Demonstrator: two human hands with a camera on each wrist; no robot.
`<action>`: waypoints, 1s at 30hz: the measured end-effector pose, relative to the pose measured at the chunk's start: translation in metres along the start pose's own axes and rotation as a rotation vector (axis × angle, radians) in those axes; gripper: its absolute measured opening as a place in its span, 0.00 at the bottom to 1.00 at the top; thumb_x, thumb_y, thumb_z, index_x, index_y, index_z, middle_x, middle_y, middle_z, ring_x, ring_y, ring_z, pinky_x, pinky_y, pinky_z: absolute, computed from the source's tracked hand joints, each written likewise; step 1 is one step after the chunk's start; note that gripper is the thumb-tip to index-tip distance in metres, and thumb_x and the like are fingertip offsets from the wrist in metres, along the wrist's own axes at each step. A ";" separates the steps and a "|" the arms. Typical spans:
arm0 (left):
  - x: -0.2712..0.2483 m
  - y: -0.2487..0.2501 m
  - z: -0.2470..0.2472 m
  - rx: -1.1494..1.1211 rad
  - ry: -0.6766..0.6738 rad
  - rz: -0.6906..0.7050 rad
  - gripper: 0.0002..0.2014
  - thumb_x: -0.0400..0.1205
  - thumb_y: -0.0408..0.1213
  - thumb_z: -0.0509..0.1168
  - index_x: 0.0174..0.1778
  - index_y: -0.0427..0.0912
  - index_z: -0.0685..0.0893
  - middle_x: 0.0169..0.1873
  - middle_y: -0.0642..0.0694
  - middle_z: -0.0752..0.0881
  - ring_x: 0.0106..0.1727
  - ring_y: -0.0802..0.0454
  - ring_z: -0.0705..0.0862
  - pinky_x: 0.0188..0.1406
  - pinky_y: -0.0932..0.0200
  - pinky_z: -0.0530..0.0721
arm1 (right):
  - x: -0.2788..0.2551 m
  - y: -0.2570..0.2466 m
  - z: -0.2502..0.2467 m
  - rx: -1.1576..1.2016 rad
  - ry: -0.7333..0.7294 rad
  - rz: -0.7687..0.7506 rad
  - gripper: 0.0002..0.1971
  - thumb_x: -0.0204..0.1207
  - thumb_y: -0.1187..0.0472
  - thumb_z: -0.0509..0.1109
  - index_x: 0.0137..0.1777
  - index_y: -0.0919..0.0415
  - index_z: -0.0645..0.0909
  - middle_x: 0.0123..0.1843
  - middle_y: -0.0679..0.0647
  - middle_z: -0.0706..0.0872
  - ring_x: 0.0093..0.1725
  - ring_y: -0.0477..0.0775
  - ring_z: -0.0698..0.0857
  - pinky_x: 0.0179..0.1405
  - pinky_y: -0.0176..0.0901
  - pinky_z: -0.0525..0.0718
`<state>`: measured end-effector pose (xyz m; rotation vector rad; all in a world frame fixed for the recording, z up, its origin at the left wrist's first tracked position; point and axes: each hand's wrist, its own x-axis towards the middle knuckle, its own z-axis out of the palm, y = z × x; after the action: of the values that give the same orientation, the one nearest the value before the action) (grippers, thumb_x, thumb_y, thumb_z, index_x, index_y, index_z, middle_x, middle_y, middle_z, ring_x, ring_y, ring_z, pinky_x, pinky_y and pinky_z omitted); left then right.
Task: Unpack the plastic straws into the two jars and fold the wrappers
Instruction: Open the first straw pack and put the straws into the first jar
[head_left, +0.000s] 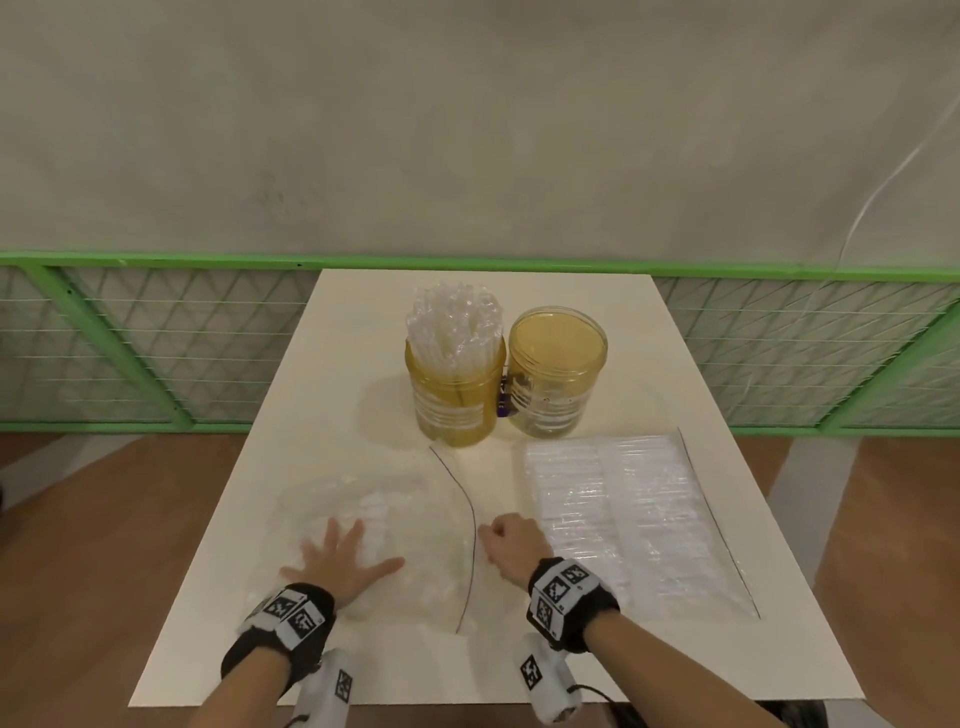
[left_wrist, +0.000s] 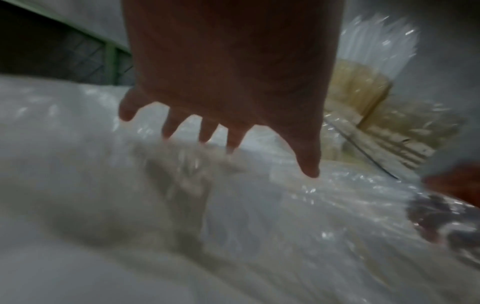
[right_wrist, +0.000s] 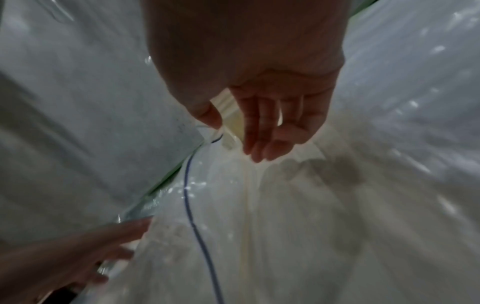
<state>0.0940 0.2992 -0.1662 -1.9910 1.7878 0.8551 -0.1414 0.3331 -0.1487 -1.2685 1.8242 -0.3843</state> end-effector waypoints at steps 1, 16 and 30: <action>-0.002 0.006 -0.008 0.027 0.059 -0.001 0.42 0.73 0.73 0.53 0.79 0.54 0.58 0.81 0.46 0.55 0.80 0.38 0.59 0.75 0.35 0.56 | 0.006 -0.004 -0.008 -0.051 0.070 -0.008 0.16 0.79 0.46 0.60 0.46 0.59 0.80 0.44 0.54 0.85 0.44 0.56 0.84 0.46 0.48 0.83; 0.042 -0.002 -0.048 -0.452 0.487 -0.188 0.28 0.85 0.34 0.55 0.81 0.38 0.54 0.72 0.28 0.65 0.69 0.28 0.67 0.68 0.34 0.67 | 0.061 -0.039 -0.009 0.047 -0.020 -0.198 0.15 0.81 0.55 0.63 0.42 0.61 0.88 0.46 0.59 0.89 0.46 0.57 0.85 0.53 0.49 0.81; 0.045 0.019 -0.071 -0.653 0.594 0.126 0.21 0.84 0.37 0.59 0.72 0.33 0.70 0.67 0.31 0.76 0.69 0.34 0.72 0.70 0.44 0.69 | 0.057 -0.018 -0.035 0.222 0.273 -0.126 0.37 0.69 0.64 0.74 0.75 0.64 0.59 0.73 0.58 0.68 0.73 0.58 0.70 0.69 0.46 0.70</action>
<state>0.0921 0.2178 -0.1372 -2.8001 2.1512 1.0668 -0.1645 0.2676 -0.1430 -1.2242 1.8674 -0.8416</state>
